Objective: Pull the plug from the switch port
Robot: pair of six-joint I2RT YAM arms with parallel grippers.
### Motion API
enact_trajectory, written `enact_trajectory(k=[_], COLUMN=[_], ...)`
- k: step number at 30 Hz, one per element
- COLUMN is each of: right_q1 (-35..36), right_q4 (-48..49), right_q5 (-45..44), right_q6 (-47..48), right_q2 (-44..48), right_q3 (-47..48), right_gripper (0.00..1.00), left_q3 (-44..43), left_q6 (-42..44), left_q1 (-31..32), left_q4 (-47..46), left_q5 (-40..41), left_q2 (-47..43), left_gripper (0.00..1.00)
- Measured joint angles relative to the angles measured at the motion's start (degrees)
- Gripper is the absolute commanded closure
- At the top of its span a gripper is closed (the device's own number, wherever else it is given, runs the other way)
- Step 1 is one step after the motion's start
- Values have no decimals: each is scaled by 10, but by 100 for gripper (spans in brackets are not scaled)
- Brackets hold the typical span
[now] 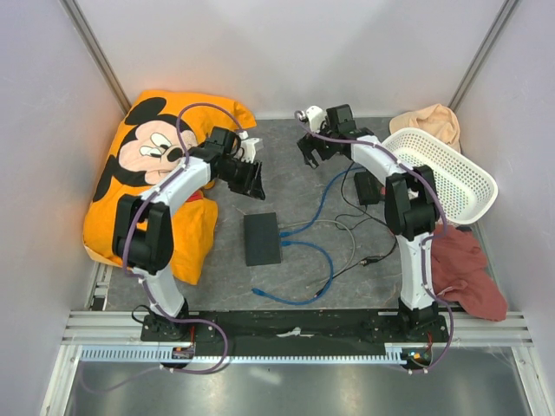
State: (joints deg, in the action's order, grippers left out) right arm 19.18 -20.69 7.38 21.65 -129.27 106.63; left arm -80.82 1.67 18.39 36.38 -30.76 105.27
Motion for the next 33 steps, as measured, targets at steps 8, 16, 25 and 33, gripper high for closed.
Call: enact_trajectory(k=[8, 16, 25, 33], right_q1=[24, 64, 68, 78], right_q4=[-202, -387, -473, -497], right_q5=[311, 408, 456, 481], right_q6=[78, 213, 258, 267], right_q2=[-10, -61, -96, -103], right_q3=[109, 103, 98, 93], right_gripper=[2, 5, 8, 9], left_q3=[73, 168, 179, 120], left_q6=[-37, -87, -116, -114], left_q1=[0, 0, 0, -3], left_q4=[7, 8, 2, 18], left_q5=[4, 4, 18, 90], left_q2=[-42, -46, -54, -26], left_gripper=[45, 46, 49, 48])
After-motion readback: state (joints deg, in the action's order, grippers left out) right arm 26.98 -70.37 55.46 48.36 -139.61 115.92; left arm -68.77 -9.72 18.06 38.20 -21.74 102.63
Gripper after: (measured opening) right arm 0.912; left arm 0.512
